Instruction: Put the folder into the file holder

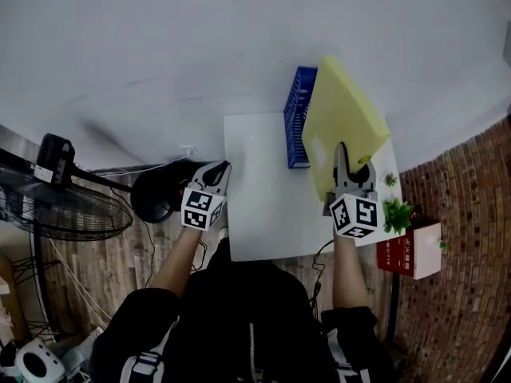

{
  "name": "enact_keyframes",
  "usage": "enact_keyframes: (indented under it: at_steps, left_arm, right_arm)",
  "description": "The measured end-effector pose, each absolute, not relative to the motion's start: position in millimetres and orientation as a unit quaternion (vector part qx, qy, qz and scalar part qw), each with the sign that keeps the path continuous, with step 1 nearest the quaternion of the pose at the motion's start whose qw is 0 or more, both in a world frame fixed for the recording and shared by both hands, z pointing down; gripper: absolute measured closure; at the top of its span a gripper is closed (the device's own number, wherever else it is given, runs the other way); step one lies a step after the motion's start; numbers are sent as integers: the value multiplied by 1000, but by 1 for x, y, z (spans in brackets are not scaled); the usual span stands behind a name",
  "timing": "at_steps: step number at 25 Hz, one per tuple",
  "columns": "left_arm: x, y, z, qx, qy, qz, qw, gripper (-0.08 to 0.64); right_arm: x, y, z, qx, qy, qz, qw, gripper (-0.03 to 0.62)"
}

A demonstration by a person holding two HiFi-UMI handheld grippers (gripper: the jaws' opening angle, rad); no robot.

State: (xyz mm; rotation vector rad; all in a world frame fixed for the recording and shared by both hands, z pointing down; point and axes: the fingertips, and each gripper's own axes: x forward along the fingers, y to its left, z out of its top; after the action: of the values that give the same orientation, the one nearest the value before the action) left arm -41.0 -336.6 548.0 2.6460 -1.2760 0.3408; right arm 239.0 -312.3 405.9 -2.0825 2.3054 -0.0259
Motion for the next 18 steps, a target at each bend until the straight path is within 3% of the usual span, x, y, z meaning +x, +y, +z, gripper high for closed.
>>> enact_keyframes:
  at_steps: [18]
  left_arm:
    - [-61, -338, 547, 885, -438, 123, 100, 525]
  right_arm:
    - [243, -372, 416, -691, 718, 28, 75, 443]
